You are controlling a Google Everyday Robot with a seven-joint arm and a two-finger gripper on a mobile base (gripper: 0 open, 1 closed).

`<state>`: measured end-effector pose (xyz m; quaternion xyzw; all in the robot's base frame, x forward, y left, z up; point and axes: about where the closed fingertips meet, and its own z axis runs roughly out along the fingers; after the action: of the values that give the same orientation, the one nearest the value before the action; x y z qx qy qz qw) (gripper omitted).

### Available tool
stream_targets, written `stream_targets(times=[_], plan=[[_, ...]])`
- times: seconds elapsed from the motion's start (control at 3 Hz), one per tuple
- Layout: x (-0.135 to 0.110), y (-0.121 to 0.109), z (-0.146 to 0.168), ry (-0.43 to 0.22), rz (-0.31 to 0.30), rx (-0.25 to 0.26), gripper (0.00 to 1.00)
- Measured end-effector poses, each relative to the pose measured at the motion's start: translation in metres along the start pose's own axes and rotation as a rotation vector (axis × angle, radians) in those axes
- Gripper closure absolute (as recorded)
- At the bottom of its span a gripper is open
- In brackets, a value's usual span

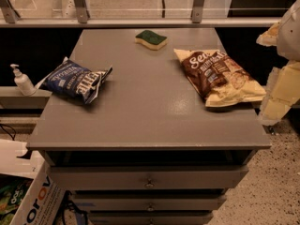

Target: Move brown chip bag near blue chip bag

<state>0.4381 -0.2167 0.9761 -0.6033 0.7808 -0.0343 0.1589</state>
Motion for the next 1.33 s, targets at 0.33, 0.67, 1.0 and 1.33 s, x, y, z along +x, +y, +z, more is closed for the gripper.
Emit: stream_targets(times=[0.33, 0.67, 1.0, 1.33], plan=[[0.0, 0.0, 0.0, 0.0, 0.0, 0.0, 0.0], [0.003, -0.014, 0.004, -0.012, 0.013, 0.031, 0.0], [0.006, -0.042, 0.018, -0.033, 0.027, 0.084, 0.0], [0.013, -0.074, 0.045, -0.038, 0.06, 0.13, 0.0]])
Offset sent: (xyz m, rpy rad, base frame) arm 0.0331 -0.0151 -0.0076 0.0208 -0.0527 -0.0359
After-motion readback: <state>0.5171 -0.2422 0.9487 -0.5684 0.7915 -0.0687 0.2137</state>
